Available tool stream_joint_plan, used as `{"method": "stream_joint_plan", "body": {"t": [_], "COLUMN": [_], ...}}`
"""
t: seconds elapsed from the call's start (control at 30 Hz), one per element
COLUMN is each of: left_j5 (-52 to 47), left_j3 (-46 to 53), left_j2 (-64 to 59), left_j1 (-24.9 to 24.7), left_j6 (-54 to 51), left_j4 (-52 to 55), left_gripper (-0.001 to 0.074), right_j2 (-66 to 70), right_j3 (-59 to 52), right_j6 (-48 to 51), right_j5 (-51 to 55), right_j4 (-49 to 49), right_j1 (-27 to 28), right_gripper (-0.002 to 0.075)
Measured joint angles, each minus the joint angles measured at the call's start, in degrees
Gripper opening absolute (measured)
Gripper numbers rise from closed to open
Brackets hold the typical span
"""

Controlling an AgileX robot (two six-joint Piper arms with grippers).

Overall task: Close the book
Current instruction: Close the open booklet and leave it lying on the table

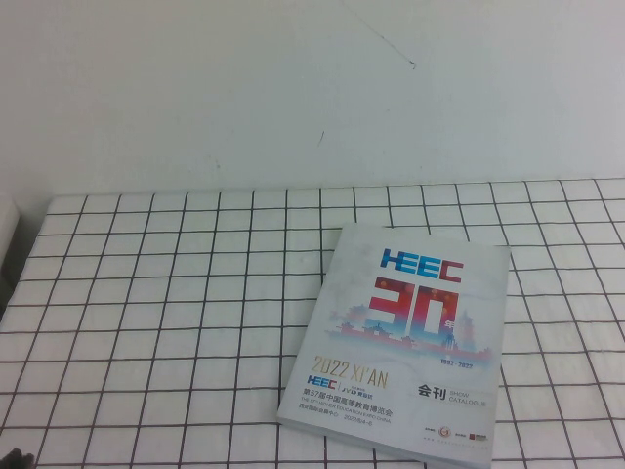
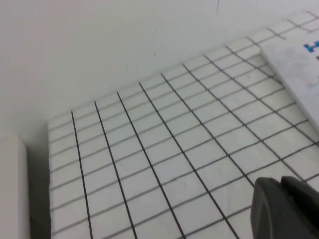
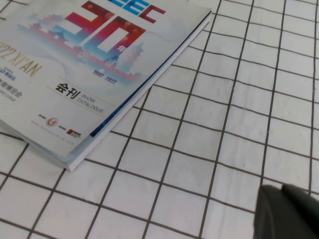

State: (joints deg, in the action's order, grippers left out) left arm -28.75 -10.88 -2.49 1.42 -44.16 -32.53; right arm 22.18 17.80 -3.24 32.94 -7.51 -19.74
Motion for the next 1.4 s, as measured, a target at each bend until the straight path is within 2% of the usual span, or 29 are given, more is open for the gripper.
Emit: {"method": "stream_joint_plan", "body": {"t": [0.13, 0.27, 0.37, 0.47, 0.83, 1.4], "left_j5": [4.40, 6.83, 8.59, 8.96, 9.06, 9.06], "left_j3": [6.07, 10.31, 11.40, 11.54, 11.54, 11.54], "left_j2": [0.21, 2.38, 2.90, 3.13, 3.17, 3.17], "left_j1": [0.00, 0.00, -0.11, -0.11, -4.47, -4.60], "left_j6": [5.63, 23.38, 35.52, 40.99, 42.45, 42.45], "left_j4": [3.62, 15.08, 19.41, 22.21, 24.59, 23.28], "left_gripper": [-0.0004, -0.0004, -0.0004, -0.0004, -0.0004, -0.0004], "right_j2": [0.00, 0.00, 0.00, 0.00, 0.00, 0.00], "right_j3": [0.00, 0.00, 0.00, 0.00, 0.00, 0.00], "right_j6": [0.00, 0.00, 0.00, 0.00, 0.00, 0.00], "right_j5": [0.04, 0.04, 0.13, 0.13, 0.13, 0.13], "right_j4": [0.00, 0.00, 0.09, 0.09, 0.09, 0.09], "right_j1": [0.00, 0.00, 0.00, 0.00, 0.00, 0.00], "right_gripper": [-0.0003, -0.0003, -0.0003, -0.0003, -0.0003, -0.0003]}}
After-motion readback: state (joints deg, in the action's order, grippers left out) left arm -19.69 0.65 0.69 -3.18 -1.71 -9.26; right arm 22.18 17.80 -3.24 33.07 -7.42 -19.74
